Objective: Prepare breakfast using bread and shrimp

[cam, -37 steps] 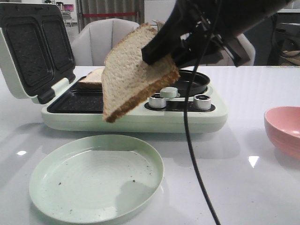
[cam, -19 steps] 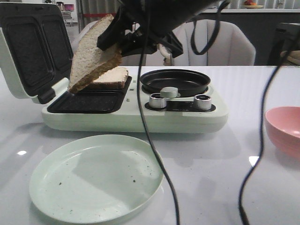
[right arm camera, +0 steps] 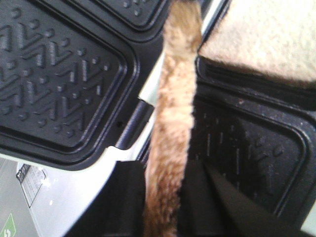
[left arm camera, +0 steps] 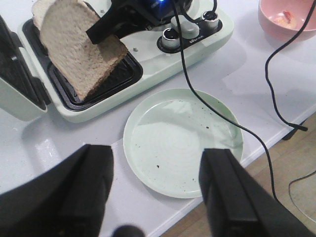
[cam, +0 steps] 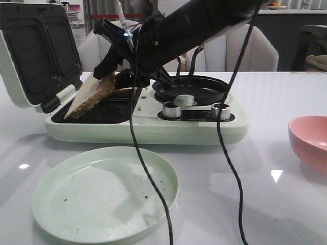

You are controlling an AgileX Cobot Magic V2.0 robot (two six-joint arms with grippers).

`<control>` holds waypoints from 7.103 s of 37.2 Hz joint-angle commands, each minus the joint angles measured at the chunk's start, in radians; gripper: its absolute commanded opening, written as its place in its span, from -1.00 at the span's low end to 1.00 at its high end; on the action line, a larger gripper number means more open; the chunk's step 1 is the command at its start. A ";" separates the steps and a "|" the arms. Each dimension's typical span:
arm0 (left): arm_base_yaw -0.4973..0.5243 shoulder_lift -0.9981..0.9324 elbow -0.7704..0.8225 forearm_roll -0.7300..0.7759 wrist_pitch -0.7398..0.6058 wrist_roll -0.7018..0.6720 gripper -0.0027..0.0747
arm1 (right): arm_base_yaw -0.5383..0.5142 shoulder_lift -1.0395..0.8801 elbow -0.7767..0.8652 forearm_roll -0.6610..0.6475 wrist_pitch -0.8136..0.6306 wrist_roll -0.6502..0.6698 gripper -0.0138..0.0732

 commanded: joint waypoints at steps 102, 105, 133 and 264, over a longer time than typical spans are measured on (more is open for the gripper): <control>0.431 0.467 -0.263 0.060 0.140 -0.007 -0.67 | -0.027 -1.301 0.821 -1.393 0.265 0.777 0.13; 0.548 0.522 -0.288 0.020 0.133 0.008 -0.67 | -0.027 -1.301 0.821 -1.393 0.265 0.777 0.13; 0.826 1.045 -0.771 -0.612 -0.024 0.296 -0.67 | -0.027 -1.301 0.821 -1.393 0.265 0.777 0.13; 0.235 -0.032 0.066 -0.774 0.066 0.651 -0.67 | -0.616 -0.532 0.640 -1.392 -0.087 0.804 0.53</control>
